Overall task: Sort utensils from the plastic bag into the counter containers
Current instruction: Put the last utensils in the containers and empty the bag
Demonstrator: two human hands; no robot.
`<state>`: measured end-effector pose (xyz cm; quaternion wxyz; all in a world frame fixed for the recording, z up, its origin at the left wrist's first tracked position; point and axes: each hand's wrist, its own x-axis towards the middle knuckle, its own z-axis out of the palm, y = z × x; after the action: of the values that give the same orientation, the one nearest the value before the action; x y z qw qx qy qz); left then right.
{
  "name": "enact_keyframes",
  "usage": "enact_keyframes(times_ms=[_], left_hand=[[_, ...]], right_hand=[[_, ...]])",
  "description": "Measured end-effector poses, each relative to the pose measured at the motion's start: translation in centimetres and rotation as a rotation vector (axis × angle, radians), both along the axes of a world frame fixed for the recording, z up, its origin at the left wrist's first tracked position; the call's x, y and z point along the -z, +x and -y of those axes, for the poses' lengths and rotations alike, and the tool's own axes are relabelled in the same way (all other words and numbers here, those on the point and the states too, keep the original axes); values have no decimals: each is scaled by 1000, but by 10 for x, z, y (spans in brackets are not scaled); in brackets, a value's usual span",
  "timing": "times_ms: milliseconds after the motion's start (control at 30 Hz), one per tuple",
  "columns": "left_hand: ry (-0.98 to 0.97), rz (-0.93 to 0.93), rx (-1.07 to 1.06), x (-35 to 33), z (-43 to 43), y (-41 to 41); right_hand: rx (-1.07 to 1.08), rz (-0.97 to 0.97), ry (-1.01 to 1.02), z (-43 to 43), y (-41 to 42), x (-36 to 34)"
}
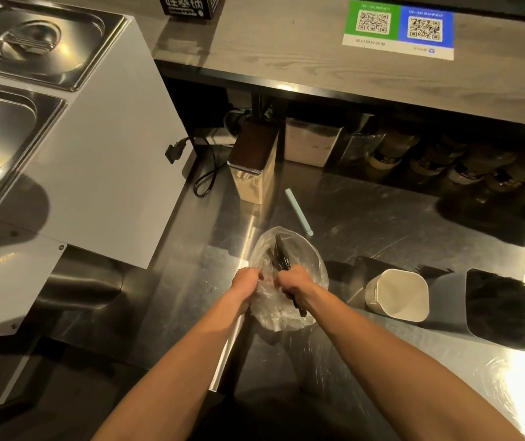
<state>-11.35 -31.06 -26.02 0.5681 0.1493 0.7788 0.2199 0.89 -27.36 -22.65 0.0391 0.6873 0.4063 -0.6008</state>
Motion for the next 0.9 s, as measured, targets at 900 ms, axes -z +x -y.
enact_keyframes(times_ms=[900], left_hand=[[130, 134, -32, -13, 15, 10]], right_hand=[[25, -182, -94, -2, 28, -8]])
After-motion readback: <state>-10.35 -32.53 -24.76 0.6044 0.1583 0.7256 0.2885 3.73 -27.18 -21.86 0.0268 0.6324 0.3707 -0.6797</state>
